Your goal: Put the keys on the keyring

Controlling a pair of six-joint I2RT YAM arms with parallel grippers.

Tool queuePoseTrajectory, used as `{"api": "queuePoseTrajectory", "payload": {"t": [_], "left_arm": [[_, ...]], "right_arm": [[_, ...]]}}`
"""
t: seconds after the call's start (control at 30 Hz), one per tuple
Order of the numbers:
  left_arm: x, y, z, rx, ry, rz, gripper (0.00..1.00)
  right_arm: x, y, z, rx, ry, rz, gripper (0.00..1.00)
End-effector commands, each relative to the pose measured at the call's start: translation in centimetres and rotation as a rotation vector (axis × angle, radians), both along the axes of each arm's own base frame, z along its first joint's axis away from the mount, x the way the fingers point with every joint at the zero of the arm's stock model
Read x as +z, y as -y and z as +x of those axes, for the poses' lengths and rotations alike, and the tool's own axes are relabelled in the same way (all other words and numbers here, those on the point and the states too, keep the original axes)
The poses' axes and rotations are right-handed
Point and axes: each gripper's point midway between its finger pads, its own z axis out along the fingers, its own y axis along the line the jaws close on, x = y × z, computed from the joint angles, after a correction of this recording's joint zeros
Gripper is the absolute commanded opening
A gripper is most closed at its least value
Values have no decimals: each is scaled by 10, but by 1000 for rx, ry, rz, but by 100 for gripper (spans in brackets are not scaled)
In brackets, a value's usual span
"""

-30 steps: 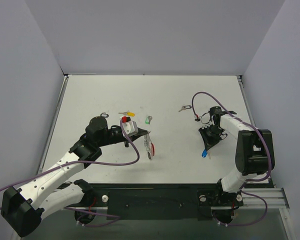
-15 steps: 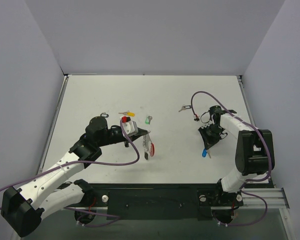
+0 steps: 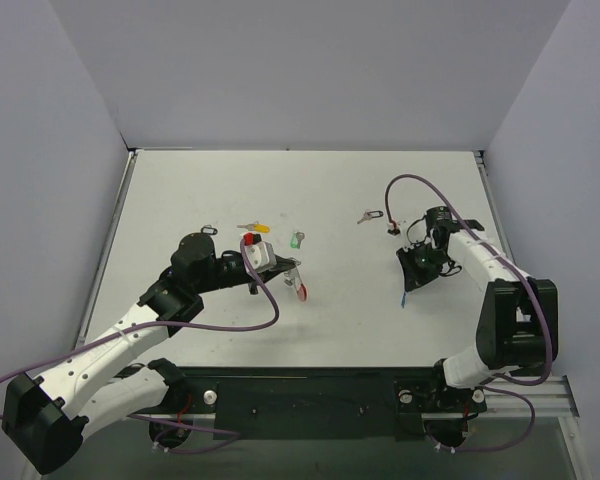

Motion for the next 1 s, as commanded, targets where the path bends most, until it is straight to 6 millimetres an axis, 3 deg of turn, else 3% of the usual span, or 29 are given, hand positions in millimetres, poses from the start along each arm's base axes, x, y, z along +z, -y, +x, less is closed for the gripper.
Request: {"api": "queuePoseTrajectory", "payload": {"t": [0.0,0.27,0.57,0.77,0.8,0.83,0.87,0.93,0.97], "left_arm": [[11,2,-3,-25,47,-20,0],[11,2,-2,-23,50,-19,0],[10,2,-1,-19,57,-25,0],[18,2,-1,-18,74,-61,0],[21,2,-2,-20,69,-80,0],[27,2,-2,-22,88,-104,0],[29,2,-3,-26,81,-120,0],[44,3,-5,-38,107,-161,0],[50,4,-6,-43,117,-173,0]], "right_arm": [[16,-7,-6,22,26,65,0],[35,-16,-2,38,113,144,0],[71,-22,5,81,268,182,0],[123,-21,8,225,422,158,0],[126,-20,1,250,415,152,0],[141,-21,5,283,455,145,0],[144,-21,-3,295,426,151,0],[170,-24,-9,373,439,158,0],[173,-24,-9,409,434,158,0]]}}
